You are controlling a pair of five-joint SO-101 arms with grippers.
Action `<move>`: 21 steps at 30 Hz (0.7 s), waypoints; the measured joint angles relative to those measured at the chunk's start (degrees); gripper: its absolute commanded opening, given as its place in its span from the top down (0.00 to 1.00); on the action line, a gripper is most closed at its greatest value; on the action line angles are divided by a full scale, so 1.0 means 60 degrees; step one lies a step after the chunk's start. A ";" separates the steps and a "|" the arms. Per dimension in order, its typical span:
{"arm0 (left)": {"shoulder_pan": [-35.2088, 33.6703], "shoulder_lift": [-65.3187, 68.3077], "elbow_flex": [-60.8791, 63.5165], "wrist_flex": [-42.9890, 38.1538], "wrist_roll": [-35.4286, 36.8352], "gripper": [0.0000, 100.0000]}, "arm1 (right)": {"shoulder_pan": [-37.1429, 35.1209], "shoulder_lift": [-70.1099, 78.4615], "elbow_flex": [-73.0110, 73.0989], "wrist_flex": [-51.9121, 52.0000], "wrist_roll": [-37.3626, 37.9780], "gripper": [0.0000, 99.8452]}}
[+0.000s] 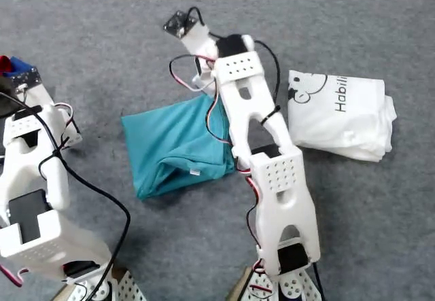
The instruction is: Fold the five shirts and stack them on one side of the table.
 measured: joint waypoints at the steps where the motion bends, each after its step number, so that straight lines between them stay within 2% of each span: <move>1: 0.0059 0.0000 0.0000 0.0000 0.0000 0.98 | 0.0000 0.0029 -0.0601 0.0484 0.0000 1.00; 5: 0.0147 0.0000 0.0000 0.0000 0.0000 0.98 | 0.0000 0.0015 -0.2432 0.2330 0.0147 1.00; 8: 0.0147 0.0000 0.0000 0.0000 0.0000 0.98 | 0.0000 -0.0176 -0.2139 0.2564 0.0161 1.00; 14: 0.0147 0.0000 0.0000 0.0000 0.0000 0.98 | -0.0806 -0.2418 0.1538 0.2564 0.0161 1.00; 21: 0.0147 0.0000 0.0000 0.0000 0.0000 0.98 | -0.0850 -0.4469 0.5773 0.2520 0.0352 1.00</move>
